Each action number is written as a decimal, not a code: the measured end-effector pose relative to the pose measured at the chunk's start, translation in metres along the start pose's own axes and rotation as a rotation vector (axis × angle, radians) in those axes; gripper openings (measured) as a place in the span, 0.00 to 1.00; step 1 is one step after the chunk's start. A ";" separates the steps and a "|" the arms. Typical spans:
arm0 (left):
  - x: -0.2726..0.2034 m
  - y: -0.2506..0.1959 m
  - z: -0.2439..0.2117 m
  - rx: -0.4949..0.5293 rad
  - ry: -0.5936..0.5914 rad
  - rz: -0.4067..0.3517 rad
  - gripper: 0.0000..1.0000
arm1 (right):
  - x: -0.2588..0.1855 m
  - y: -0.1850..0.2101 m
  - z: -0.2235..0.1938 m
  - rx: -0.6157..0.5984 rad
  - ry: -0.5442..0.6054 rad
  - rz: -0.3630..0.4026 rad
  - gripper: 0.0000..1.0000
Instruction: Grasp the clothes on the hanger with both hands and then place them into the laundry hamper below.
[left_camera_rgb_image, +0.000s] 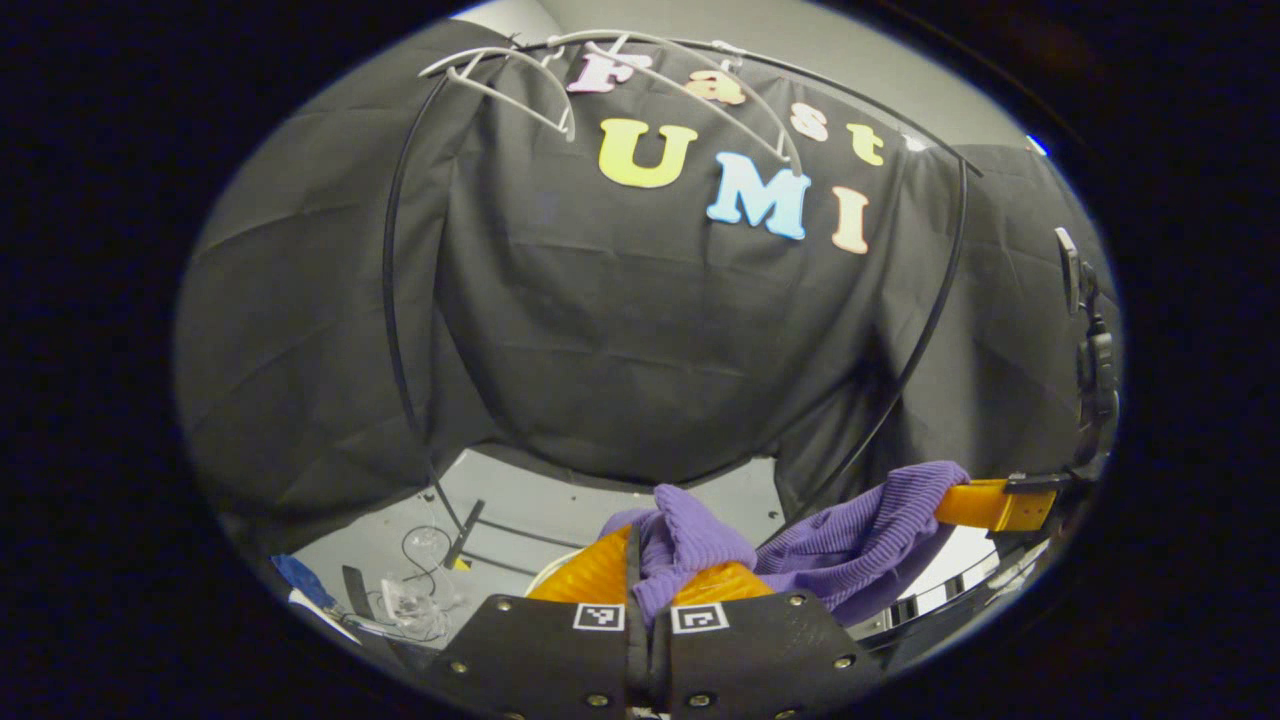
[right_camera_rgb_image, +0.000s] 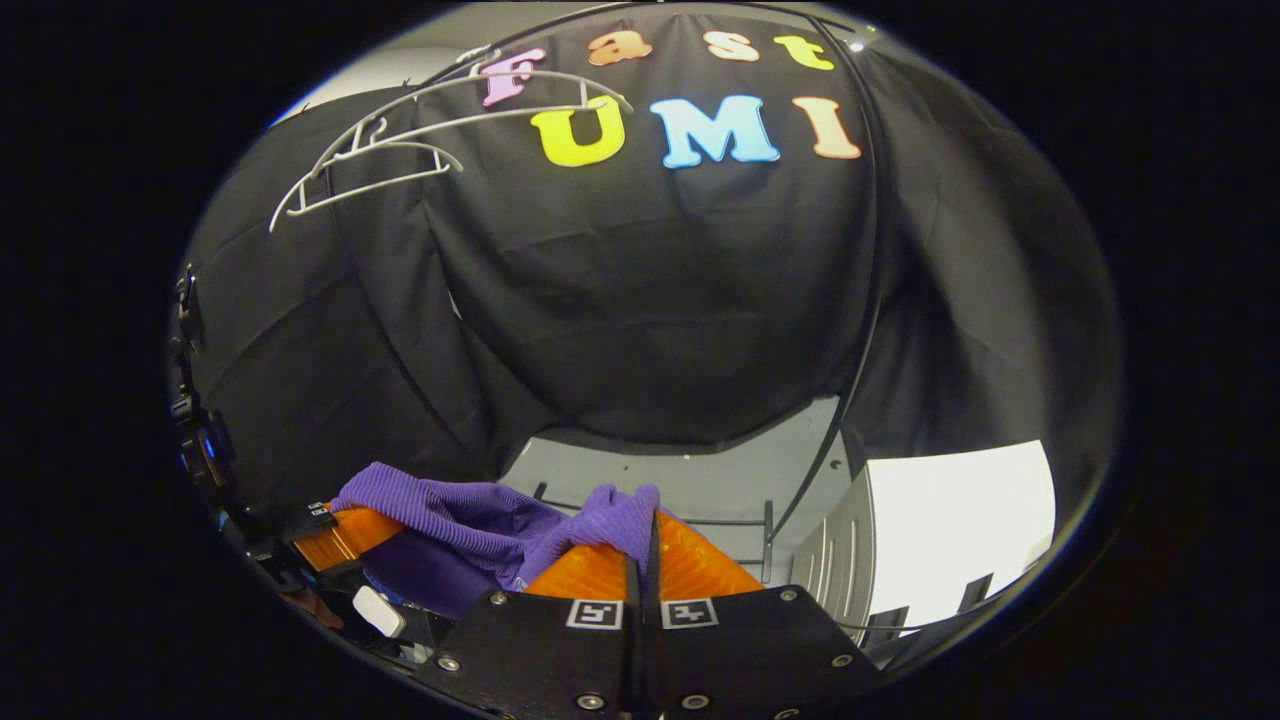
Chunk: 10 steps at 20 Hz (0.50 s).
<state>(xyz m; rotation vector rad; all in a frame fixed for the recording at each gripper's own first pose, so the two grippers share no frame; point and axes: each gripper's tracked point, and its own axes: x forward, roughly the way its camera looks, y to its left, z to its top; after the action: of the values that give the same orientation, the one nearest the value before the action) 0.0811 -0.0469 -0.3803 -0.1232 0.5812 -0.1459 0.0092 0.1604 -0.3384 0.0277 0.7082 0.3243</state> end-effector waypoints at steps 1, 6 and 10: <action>0.004 -0.001 -0.010 0.015 0.020 -0.003 0.02 | 0.009 0.000 -0.012 0.013 0.027 -0.008 0.00; 0.041 0.013 -0.057 0.072 0.111 -0.048 0.02 | 0.041 -0.004 -0.056 0.067 0.123 -0.055 0.00; 0.069 0.014 -0.085 0.141 0.161 -0.094 0.02 | 0.065 -0.009 -0.092 0.106 0.175 -0.121 0.00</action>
<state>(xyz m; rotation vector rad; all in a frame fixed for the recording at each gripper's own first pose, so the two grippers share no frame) 0.0926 -0.0515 -0.4900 -0.0021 0.7239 -0.2895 -0.0010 0.1637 -0.4511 0.0576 0.8962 0.1743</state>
